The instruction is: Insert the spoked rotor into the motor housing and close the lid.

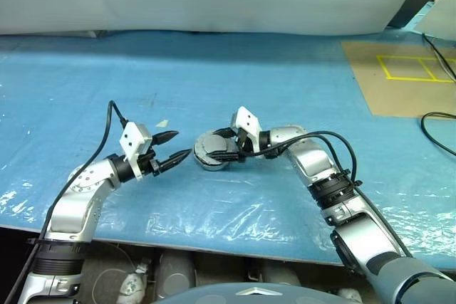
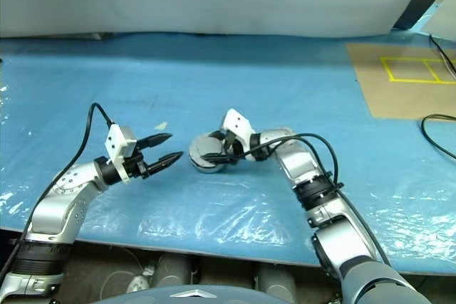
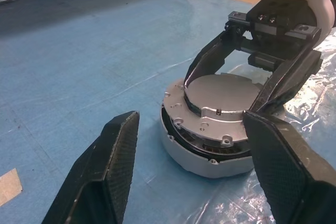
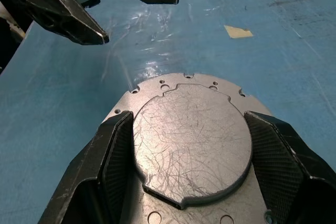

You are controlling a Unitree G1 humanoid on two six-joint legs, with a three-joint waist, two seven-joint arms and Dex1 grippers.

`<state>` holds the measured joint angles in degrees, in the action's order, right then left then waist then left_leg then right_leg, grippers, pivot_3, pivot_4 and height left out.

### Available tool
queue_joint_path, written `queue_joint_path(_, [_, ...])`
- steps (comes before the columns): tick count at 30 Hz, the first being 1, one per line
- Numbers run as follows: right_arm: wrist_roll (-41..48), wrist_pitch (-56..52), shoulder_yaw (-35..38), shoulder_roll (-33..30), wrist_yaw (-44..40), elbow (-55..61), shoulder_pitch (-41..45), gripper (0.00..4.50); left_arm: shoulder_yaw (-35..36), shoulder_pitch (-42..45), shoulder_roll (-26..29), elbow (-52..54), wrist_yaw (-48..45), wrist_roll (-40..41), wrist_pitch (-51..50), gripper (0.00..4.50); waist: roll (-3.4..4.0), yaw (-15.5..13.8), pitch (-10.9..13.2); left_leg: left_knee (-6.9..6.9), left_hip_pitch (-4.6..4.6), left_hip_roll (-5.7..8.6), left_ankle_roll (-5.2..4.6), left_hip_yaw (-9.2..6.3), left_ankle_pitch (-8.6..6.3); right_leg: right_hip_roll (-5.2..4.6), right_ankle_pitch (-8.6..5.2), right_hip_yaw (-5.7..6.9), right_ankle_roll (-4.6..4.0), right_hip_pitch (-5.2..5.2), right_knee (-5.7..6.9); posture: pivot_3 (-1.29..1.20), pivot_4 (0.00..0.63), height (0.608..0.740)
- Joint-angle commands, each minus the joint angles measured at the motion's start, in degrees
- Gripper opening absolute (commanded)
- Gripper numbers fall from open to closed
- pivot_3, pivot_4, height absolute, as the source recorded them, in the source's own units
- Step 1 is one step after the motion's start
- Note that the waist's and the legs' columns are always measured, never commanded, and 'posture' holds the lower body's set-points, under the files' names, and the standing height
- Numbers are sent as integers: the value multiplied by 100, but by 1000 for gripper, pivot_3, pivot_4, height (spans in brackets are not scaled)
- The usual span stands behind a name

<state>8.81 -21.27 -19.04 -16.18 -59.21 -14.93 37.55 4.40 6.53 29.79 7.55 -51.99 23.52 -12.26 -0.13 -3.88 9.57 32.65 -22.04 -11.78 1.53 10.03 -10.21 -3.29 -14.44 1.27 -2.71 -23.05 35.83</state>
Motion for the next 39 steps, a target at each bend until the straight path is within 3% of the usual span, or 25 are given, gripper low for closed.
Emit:
queue_joint_path(1, [-78, 159, 3, -13, -23, 253, 288, 2967, 99, 87, 49, 3, 16, 17, 120, 3292, 0, -2, 0, 0, 0, 0, 0, 0, 0, 0, 0, 0, 0, 0, 1, 0, 150, 740])
queue_joint_path(18, [-727, 702, -333, 261, 294, -693, 206, 2967, 19, 205, -19, -130, 21, -16, 174, 3292, -1, 21, -1, 1, 5, -1, 1, 0, 0, 1, 0, -1, 0, 2, 4, 0, 150, 740])
queue_joint_path(24, [-482, 236, -117, 518, 326, -483, 192, 2967, 9, 179, -22, -107, 21, -20, 168, 3292, -2, 43, -1, 5, 21, -1, 1, 0, -1, 1, 0, -3, -1, 16, 10, 0, 150, 740])
queue_joint_path(39, [-1233, 986, -505, 393, 706, -1262, 29, 2967, -58, 302, -115, -182, 39, -72, 190, 3292, -1, 115, -2, 3, 68, -1, -6, -1, -6, -1, -1, -5, -2, 65, 4, 0, 150, 740])
